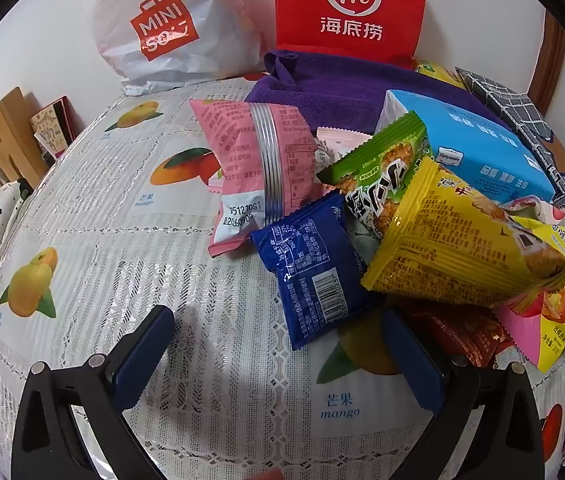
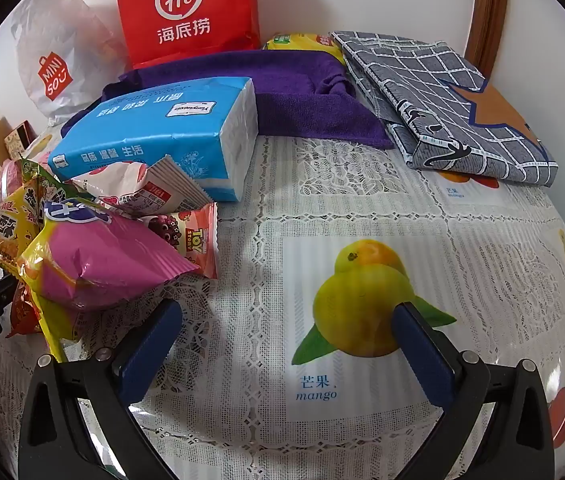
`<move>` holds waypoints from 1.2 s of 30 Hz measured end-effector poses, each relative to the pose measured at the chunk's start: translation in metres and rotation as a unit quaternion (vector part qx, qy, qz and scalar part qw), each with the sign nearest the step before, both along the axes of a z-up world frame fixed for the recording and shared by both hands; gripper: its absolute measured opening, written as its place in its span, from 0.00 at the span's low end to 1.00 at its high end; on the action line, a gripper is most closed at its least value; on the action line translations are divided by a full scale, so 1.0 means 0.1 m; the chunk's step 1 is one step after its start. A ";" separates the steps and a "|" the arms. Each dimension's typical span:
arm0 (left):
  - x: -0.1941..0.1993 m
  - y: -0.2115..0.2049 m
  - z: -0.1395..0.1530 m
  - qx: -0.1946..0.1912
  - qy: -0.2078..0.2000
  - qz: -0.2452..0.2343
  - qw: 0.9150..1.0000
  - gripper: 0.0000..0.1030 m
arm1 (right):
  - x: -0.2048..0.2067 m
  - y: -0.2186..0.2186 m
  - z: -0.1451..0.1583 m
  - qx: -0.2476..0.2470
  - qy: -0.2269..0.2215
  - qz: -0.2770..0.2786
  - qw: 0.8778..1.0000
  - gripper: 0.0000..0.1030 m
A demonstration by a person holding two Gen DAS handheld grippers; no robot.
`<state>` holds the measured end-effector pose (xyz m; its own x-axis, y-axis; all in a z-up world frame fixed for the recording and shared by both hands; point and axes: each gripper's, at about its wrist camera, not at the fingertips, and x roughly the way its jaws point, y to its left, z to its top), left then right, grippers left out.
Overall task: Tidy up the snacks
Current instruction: 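Move both grippers toward the pile of snack bags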
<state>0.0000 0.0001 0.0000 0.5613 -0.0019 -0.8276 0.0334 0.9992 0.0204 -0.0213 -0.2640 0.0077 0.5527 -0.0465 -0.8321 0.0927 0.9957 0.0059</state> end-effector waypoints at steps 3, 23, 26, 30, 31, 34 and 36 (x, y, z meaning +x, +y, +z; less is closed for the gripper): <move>0.00 0.00 0.00 0.001 0.000 0.000 1.000 1.00 | -0.01 0.02 -0.02 0.001 0.000 0.000 1.000 1.00; -0.29 -0.04 0.35 0.005 -0.019 -0.019 1.000 1.00 | -0.35 0.00 0.35 0.018 -0.037 -0.023 0.999 1.00; -0.37 -0.01 0.52 -0.009 -0.031 -0.019 0.999 1.00 | -0.43 0.00 0.52 0.020 -0.052 -0.028 0.998 1.00; -0.48 0.00 0.73 -0.027 -0.049 -0.023 0.998 1.00 | -0.57 0.05 0.76 0.014 -0.071 -0.027 0.997 1.00; -0.51 0.00 0.80 -0.031 -0.055 -0.023 0.998 1.00 | -0.60 0.06 0.80 0.012 -0.075 -0.027 0.997 1.00; -0.62 0.02 0.94 -0.033 -0.068 -0.020 0.997 1.00 | -0.70 0.11 0.93 0.008 -0.086 -0.024 0.996 1.00; -0.69 0.03 1.03 -0.035 -0.078 -0.021 0.996 1.00 | -0.77 0.16 1.01 0.005 -0.091 -0.021 0.996 1.00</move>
